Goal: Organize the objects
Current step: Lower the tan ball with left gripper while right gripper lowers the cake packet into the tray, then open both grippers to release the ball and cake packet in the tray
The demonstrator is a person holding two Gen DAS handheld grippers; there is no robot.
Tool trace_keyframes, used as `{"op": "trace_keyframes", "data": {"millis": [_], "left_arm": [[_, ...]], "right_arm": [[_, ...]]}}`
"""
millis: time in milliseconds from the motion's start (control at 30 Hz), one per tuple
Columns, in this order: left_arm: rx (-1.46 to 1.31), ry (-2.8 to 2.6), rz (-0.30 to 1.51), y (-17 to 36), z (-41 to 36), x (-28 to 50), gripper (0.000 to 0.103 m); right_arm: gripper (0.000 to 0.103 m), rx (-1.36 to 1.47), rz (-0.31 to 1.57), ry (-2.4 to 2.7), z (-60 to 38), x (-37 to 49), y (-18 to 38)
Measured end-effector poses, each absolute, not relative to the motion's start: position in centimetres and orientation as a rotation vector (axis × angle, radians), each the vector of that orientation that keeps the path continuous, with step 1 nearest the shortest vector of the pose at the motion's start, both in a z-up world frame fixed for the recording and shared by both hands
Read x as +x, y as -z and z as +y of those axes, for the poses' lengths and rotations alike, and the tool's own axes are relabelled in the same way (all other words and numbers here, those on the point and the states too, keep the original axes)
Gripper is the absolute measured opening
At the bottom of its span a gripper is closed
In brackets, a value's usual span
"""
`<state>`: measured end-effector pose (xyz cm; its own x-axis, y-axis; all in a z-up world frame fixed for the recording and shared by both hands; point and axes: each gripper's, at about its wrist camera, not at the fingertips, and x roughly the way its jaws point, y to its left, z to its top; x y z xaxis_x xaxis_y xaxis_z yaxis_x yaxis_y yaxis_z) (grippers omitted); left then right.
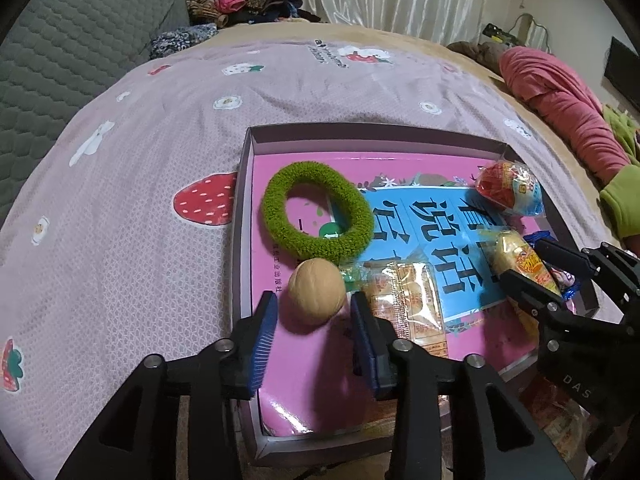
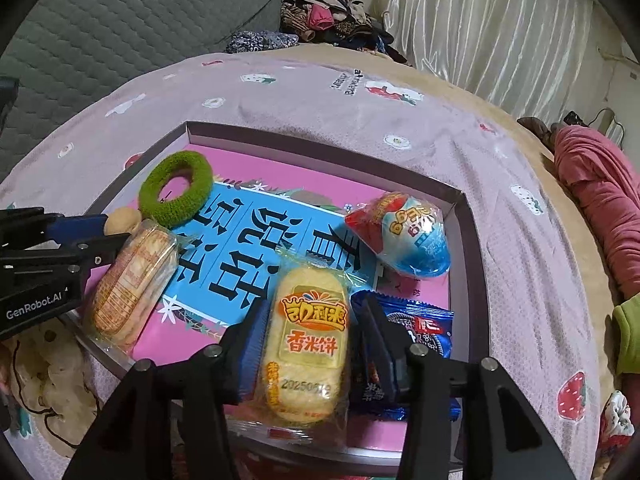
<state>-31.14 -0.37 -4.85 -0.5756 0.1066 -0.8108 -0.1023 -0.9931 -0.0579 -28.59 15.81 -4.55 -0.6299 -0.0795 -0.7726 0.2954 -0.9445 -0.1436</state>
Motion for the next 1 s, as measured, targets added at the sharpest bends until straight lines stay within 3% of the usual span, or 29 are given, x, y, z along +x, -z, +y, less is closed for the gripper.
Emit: {"op": "trace_keyframes", "data": {"millis": [167, 267, 467, 1000], "left_arm": [[-1.379, -2.69, -0.015, 4.6, -0.5, -31.1, 0.043], [-1.367, -2.707, -0.005, 4.1, -0.5, -30.9, 0.058], [-1.338, -2.723, -0.014, 3.2, -0.6, -30.5, 0.062], [-1.294, -2.795, 0.005, 0.6, -1.2, -29.0, 0.075]], "right_arm": [[0.049, 1.222, 0.372, 2.639, 15.9, -28.5, 4.3], [0.049, 1.222, 0.365, 2.639, 16.0, -28.5, 4.2], [0.056, 1.19, 0.341, 2.656, 16.2, -28.3, 3.1], [0.063, 1.119, 0.279, 2.695, 17.2, -27.4, -0.7]]}}
